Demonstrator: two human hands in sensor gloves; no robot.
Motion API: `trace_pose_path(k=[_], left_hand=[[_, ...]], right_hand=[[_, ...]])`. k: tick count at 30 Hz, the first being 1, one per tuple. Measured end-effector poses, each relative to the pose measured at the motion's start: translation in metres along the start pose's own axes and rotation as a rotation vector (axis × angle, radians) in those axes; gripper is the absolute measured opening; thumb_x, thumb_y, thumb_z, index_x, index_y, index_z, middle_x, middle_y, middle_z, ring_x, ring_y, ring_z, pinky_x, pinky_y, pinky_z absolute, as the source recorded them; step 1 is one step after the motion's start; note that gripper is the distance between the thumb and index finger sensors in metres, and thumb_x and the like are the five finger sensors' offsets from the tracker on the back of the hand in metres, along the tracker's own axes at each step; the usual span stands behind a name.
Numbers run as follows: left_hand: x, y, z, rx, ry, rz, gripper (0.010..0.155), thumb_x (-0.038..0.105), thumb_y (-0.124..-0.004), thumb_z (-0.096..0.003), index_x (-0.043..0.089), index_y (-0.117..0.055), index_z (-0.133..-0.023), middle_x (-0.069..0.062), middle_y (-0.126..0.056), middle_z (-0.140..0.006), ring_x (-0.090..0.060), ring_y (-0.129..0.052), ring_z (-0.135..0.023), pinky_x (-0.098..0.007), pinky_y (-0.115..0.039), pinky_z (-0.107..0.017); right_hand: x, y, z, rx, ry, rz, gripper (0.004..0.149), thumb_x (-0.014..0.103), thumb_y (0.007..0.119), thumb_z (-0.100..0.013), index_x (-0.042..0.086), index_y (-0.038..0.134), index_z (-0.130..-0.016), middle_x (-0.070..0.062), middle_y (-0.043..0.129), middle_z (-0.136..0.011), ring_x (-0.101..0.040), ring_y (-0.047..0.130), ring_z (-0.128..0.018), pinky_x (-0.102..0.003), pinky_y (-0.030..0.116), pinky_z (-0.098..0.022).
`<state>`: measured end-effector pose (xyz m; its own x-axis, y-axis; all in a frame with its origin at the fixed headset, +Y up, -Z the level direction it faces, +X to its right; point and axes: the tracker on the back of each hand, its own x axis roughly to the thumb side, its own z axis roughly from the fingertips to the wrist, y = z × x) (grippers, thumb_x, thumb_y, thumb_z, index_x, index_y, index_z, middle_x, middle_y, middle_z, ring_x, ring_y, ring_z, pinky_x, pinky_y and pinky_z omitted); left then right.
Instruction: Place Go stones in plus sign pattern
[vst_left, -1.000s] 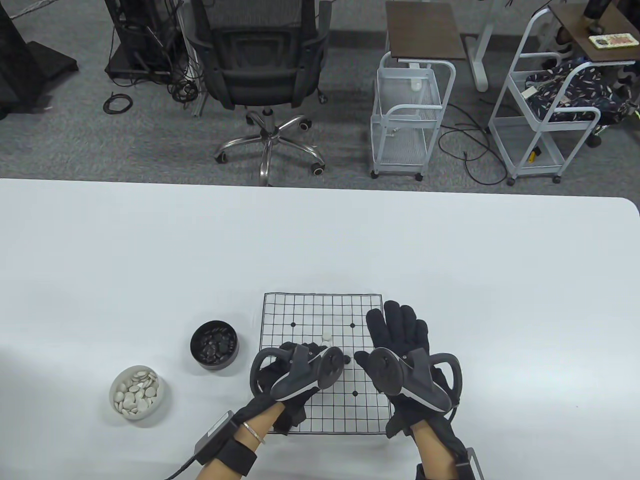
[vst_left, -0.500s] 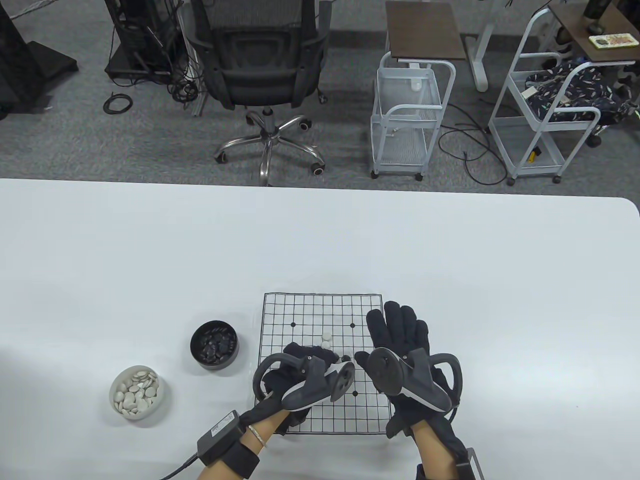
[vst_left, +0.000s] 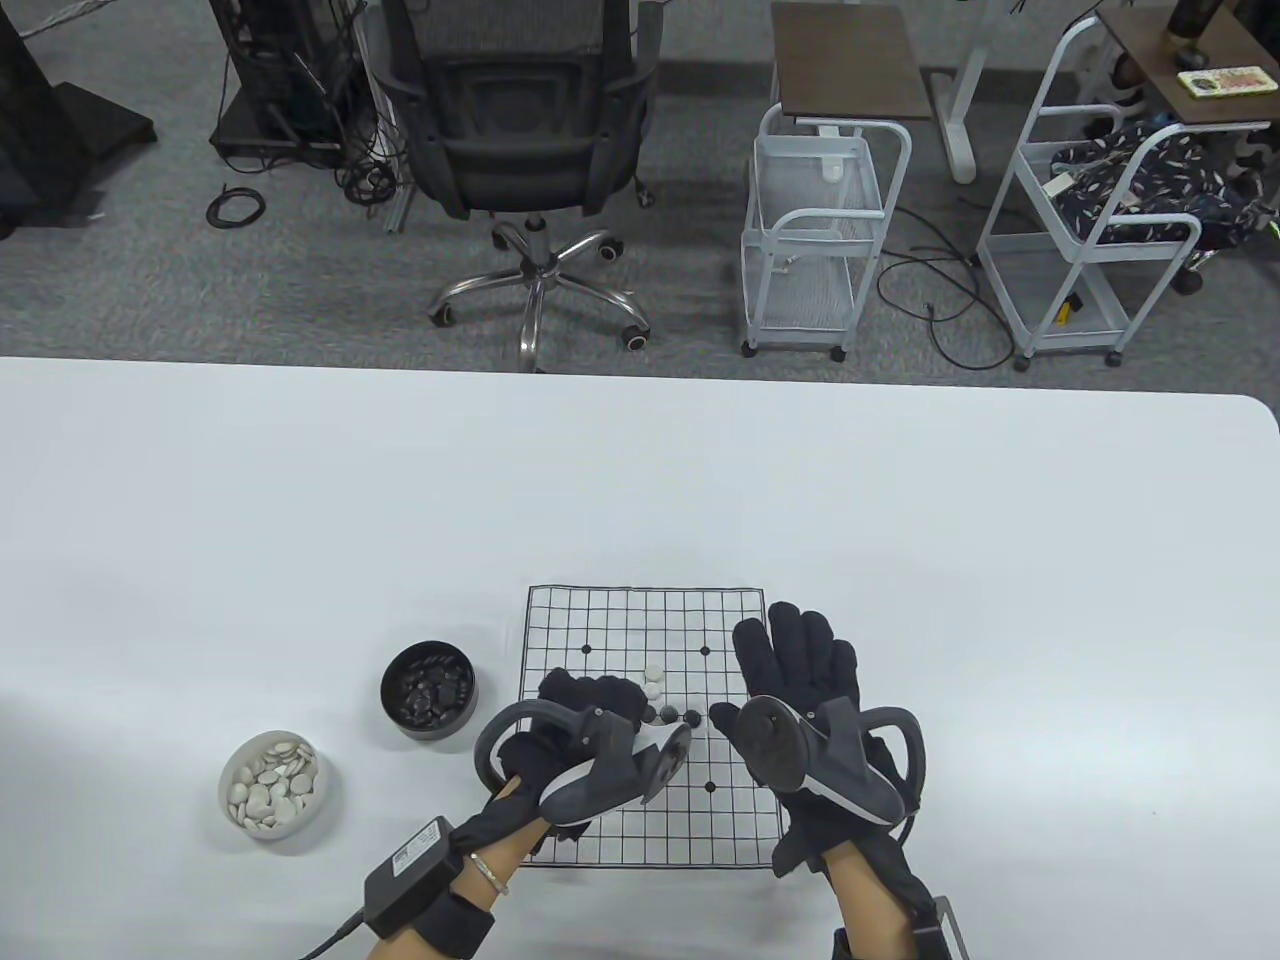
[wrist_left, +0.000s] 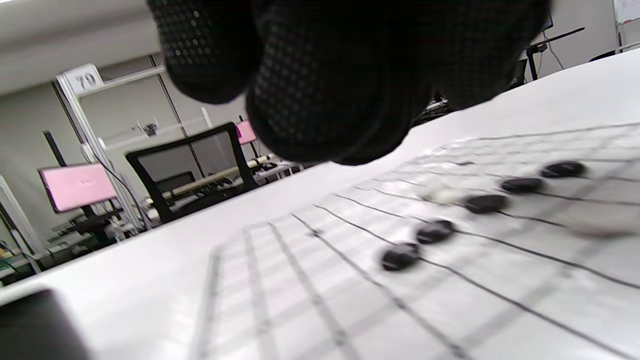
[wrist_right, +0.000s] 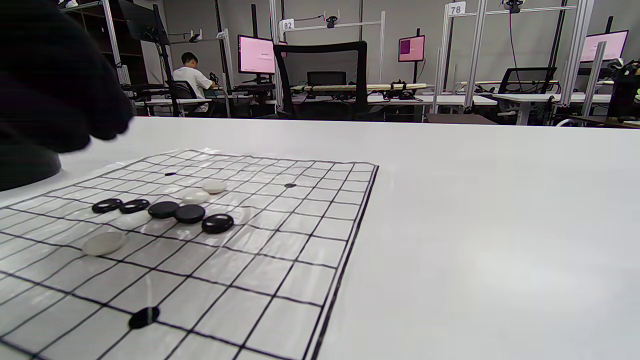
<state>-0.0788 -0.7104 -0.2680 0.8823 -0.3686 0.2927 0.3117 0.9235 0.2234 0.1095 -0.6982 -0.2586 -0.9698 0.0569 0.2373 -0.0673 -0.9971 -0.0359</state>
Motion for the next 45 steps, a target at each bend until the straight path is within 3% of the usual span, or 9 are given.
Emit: trace_pose_path(k=[3, 7, 11, 16, 20, 29, 35, 45], left_hand=[[-0.034, 0.01, 0.013, 0.002, 0.052, -0.047, 0.048, 0.053, -0.075, -0.0415, 0.029, -0.088, -0.082, 0.01, -0.106, -0.064, 0.003, -0.103, -0.038, -0.032, -0.087, -0.054], [-0.094, 0.011, 0.037, -0.084, 0.205, -0.076, 0.05, 0.055, -0.076, -0.0412, 0.03, -0.087, -0.083, 0.01, -0.105, -0.067, 0.003, -0.104, -0.04, -0.032, -0.087, -0.055], [-0.156, -0.009, 0.061, -0.219, 0.418, -0.061, 0.052, 0.055, -0.078, -0.0398, 0.03, -0.088, -0.084, 0.01, -0.106, -0.067, 0.002, -0.104, -0.039, -0.033, -0.086, -0.055], [-0.198, -0.048, 0.084, -0.411, 0.55, 0.043, 0.052, 0.054, -0.081, -0.0384, 0.028, -0.089, -0.083, 0.008, -0.106, -0.067, 0.001, -0.104, -0.039, -0.033, -0.086, -0.056], [-0.211, -0.071, 0.09, -0.557, 0.577, 0.025, 0.052, 0.052, -0.083, -0.0362, 0.028, -0.092, -0.081, 0.007, -0.108, -0.064, 0.0, -0.105, -0.036, -0.033, -0.087, -0.054], [-0.213, -0.102, 0.092, -0.726, 0.592, -0.033, 0.055, 0.051, -0.084, -0.0343, 0.024, -0.09, -0.082, 0.003, -0.107, -0.063, 0.001, -0.104, -0.035, -0.034, -0.088, -0.053], [-0.201, -0.107, 0.084, -0.747, 0.55, -0.121, 0.049, 0.047, -0.084, -0.0364, 0.021, -0.091, -0.077, 0.004, -0.107, -0.057, 0.004, -0.103, -0.031, -0.03, -0.089, -0.05], [-0.222, -0.106, 0.095, -0.702, 0.608, 0.127, 0.042, 0.044, -0.082, -0.04, 0.023, -0.092, -0.075, 0.005, -0.107, -0.054, 0.003, -0.101, -0.028, -0.03, -0.087, -0.051]], right_hand=[[0.0, 0.0, 0.0, -0.003, 0.0, -0.003, 0.077, 0.053, 0.053, -0.057, 0.011, 0.024, -0.114, -0.027, 0.021, -0.116, -0.055, 0.029, -0.107, -0.061, 0.032, -0.075], [0.0, 0.0, 0.0, -0.002, 0.003, -0.004, 0.077, 0.053, 0.053, -0.057, 0.011, 0.024, -0.114, -0.026, 0.021, -0.116, -0.055, 0.029, -0.107, -0.061, 0.031, -0.075], [0.0, 0.0, 0.001, -0.004, 0.001, 0.001, 0.077, 0.053, 0.053, -0.057, 0.011, 0.024, -0.114, -0.026, 0.021, -0.116, -0.055, 0.029, -0.107, -0.061, 0.032, -0.074], [0.0, 0.0, 0.001, -0.003, 0.002, 0.002, 0.077, 0.053, 0.053, -0.057, 0.011, 0.024, -0.114, -0.026, 0.021, -0.116, -0.055, 0.029, -0.107, -0.061, 0.032, -0.074], [0.0, 0.001, 0.001, 0.003, 0.004, 0.009, 0.077, 0.053, 0.053, -0.057, 0.011, 0.024, -0.114, -0.027, 0.021, -0.116, -0.055, 0.029, -0.107, -0.061, 0.032, -0.074], [0.001, 0.002, 0.001, 0.006, 0.0, 0.014, 0.077, 0.053, 0.053, -0.057, 0.011, 0.024, -0.114, -0.027, 0.021, -0.116, -0.055, 0.029, -0.107, -0.061, 0.032, -0.074], [0.001, 0.001, 0.001, 0.004, 0.005, 0.013, 0.077, 0.053, 0.053, -0.057, 0.011, 0.024, -0.114, -0.027, 0.021, -0.116, -0.055, 0.029, -0.107, -0.061, 0.032, -0.074], [0.001, 0.001, 0.001, 0.009, 0.004, 0.014, 0.077, 0.053, 0.053, -0.057, 0.011, 0.024, -0.114, -0.026, 0.021, -0.116, -0.055, 0.029, -0.107, -0.061, 0.032, -0.074]])
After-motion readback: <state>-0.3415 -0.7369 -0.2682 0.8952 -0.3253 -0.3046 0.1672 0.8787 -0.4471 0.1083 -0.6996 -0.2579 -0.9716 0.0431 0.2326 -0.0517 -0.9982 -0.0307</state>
